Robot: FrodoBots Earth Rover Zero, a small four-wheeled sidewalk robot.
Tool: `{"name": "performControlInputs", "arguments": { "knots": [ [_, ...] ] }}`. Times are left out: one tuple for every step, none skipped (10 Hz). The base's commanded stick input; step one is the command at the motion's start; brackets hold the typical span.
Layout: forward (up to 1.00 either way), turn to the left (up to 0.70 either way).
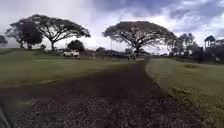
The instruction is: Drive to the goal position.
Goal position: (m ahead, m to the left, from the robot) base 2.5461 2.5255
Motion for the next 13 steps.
{"name": "performControlInputs", "arguments": {
  "knots": [
    [0.5,0.0],
    [0.5,0.0],
    [0.5,0.0],
    [0.5,0.0],
    [0.5,0.0],
    [0.5,0.0],
    [0.5,0.0],
    [0.5,0.0],
    [0.5,0.0],
    [0.5,0.0],
    [0.5,-0.01],
    [0.5,-0.11],
    [0.5,-0.2]
  ]
}}
